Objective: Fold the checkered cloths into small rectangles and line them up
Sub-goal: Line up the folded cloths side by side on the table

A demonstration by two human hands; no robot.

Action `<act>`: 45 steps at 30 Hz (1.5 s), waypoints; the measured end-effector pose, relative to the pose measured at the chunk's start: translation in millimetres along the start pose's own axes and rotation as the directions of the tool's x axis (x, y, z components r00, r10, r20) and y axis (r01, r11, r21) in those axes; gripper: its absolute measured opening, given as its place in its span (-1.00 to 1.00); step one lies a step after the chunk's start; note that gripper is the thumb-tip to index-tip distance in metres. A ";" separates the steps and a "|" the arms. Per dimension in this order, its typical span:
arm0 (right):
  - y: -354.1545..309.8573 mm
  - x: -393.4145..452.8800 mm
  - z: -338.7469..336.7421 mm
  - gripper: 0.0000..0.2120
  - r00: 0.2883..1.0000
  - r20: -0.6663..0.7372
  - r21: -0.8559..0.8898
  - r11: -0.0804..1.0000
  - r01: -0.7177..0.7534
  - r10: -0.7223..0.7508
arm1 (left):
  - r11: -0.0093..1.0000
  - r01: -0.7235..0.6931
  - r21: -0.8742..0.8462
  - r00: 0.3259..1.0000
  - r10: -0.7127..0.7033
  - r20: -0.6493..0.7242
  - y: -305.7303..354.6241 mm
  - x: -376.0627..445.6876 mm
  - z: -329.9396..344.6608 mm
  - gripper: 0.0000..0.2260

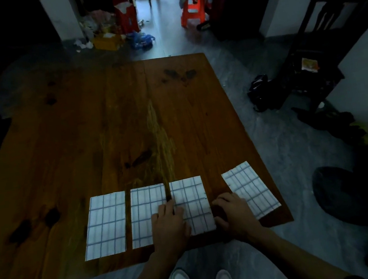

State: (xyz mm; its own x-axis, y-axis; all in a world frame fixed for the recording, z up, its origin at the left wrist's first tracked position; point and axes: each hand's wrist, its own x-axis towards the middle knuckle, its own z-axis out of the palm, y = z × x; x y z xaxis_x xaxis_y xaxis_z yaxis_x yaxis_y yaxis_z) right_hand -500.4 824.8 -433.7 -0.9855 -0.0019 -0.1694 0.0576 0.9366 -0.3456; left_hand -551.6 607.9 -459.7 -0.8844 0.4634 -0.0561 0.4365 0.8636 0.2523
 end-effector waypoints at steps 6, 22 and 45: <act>15.9 -13.0 -18.1 -0.54 0.992 -0.068 0.022 0.994 -0.108 0.109 | 0.996 -0.019 -0.090 1.000 0.017 -0.026 13.7 16.7 -2.4 -0.68; 146.7 -28.3 -44.9 -0.47 0.979 0.001 0.152 0.968 -0.200 0.202 | 0.994 0.102 -0.039 0.992 -0.099 0.079 154.2 36.6 -6.0 -0.61; 187.4 -39.1 -37.0 -0.56 0.999 0.034 0.269 0.963 -0.003 -0.006 | 0.981 0.180 0.072 0.959 -0.191 0.207 227.7 30.6 32.4 -0.54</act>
State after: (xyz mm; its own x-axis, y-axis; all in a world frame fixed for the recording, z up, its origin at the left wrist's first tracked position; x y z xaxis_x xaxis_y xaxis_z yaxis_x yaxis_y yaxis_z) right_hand -456.9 1013.4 -457.7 -0.9799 -0.0196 -0.1984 0.1014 0.8080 -0.5804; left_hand -474.0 825.2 -435.2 -0.8977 0.3207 -0.3022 0.2812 0.9449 0.1675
